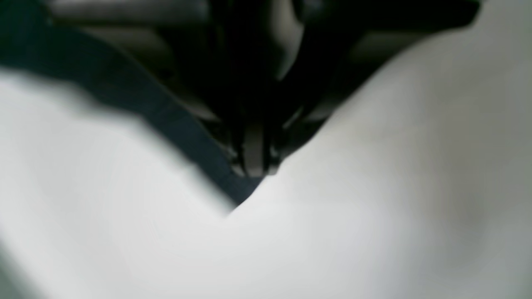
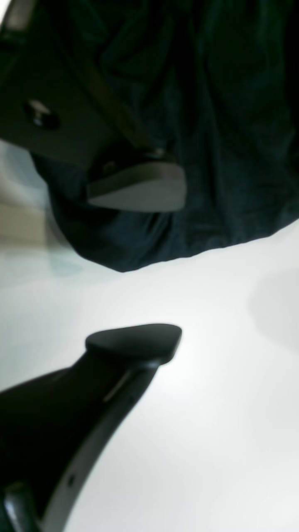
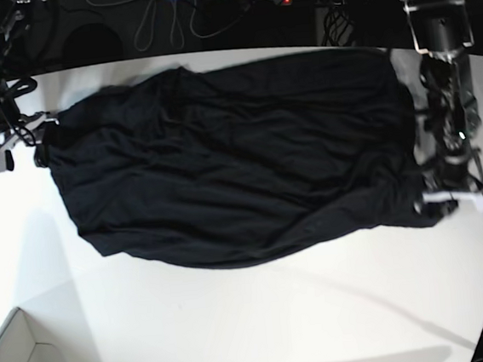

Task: Layout the t-shirt on the table in an organized manner, then fold the t-shirt properly
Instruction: 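Pull the sleeve out from under the shirt with the left gripper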

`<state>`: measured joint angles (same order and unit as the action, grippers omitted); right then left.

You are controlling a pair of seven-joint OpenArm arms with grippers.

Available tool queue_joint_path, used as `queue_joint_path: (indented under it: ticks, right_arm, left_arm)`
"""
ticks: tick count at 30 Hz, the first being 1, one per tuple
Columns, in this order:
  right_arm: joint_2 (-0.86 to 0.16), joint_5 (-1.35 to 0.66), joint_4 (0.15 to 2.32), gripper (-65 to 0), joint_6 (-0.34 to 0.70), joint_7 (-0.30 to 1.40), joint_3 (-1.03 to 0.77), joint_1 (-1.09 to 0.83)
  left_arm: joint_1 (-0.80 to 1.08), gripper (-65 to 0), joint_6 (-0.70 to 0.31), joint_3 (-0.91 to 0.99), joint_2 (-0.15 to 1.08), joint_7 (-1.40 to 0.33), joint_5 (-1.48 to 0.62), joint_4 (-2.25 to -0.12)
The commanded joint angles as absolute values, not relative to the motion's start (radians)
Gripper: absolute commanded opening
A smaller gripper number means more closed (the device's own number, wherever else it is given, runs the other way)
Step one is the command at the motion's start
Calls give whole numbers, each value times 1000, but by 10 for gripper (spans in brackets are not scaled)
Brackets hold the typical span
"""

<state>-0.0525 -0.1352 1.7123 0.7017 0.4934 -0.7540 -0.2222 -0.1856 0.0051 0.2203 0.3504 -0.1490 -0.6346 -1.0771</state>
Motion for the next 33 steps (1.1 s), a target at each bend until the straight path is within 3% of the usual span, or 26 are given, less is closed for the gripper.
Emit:
queue_joint_path:
  ticks: [1, 15, 24, 33]
  right_arm:
    - [-65, -148, 1728, -223, 698, 467, -757, -217]
    - [-65, -148, 1735, -223, 698, 467, -766, -223]
    - [-85, -147, 1735, -223, 698, 467, -768, -225]
    - [-87, -147, 1735, -223, 698, 469, -796, -223]
  left_arm:
    - [-245, -648, -7, 225, 381, -107, -636, -1121]
    - [-619, -648, -7, -51, 420, -107, -633, -1069]
    - [-854, -648, -7, -70, 371, -99, -636, -796]
    - [-1059, -648, -7, -73, 297, -104, -636, -789]
